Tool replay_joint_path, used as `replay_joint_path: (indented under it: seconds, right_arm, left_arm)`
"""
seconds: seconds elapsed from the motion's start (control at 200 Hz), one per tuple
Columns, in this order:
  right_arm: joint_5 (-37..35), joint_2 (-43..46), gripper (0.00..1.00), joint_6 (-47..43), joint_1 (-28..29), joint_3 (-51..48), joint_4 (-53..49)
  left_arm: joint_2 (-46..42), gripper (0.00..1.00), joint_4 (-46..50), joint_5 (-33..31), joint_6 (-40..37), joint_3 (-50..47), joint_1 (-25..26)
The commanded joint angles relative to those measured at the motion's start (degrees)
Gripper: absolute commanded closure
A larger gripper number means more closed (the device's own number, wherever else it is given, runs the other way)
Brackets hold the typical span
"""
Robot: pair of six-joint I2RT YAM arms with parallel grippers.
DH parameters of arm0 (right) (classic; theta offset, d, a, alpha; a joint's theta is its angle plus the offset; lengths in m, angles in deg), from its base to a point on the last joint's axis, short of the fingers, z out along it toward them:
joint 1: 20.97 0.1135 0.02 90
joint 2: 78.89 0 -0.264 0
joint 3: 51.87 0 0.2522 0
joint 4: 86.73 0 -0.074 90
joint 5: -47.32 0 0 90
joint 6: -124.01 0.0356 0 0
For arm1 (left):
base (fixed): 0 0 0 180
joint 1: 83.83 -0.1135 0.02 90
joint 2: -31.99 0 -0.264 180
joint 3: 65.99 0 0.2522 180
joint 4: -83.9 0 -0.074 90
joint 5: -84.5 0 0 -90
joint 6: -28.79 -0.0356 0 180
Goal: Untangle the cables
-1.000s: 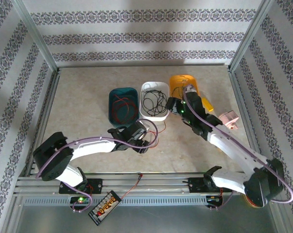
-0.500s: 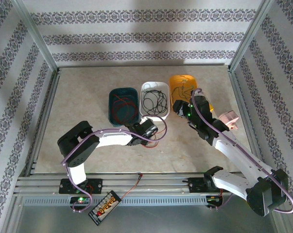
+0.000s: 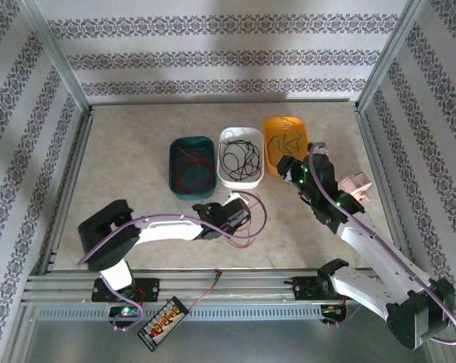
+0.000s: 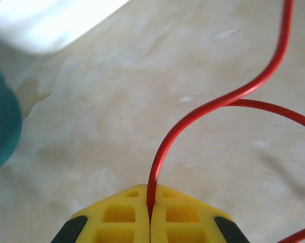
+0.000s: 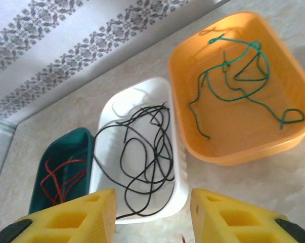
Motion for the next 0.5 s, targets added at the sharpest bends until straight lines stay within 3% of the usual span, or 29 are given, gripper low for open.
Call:
replay_joint_path:
  seconds: [0.0,0.115,0.24,0.36,0.495]
  right_arm:
    - [-4.09,1.54,0.57,1.75,-0.92,-1.45,-1.22]
    - [-4.11,1.78,0.57,1.88,-1.37,-1.69,-1.53]
    - [-2.40,1.08,0.57,1.58,-1.38,-1.39,-0.90]
    - [1.72,-0.70,0.58,0.46,-1.37,-0.54,0.59]
    - [5.56,-3.21,0.58,-0.40,-0.87,0.98,1.16]
  left_arm:
    - [-8.71,1.00,-8.65,1.45,-4.95,-3.52,0.62]
    - [-17.60,1.00,-13.12,0.17,-3.94,-6.20,-0.41]
    - [-24.37,1.00,-11.24,-4.98,-1.70,-5.48,-4.53]
    - [-27.64,1.00,-7.11,-4.75,0.34,-4.02,-12.38]
    - [-25.65,1.00,-4.20,-2.48,4.71,-4.35,-23.57]
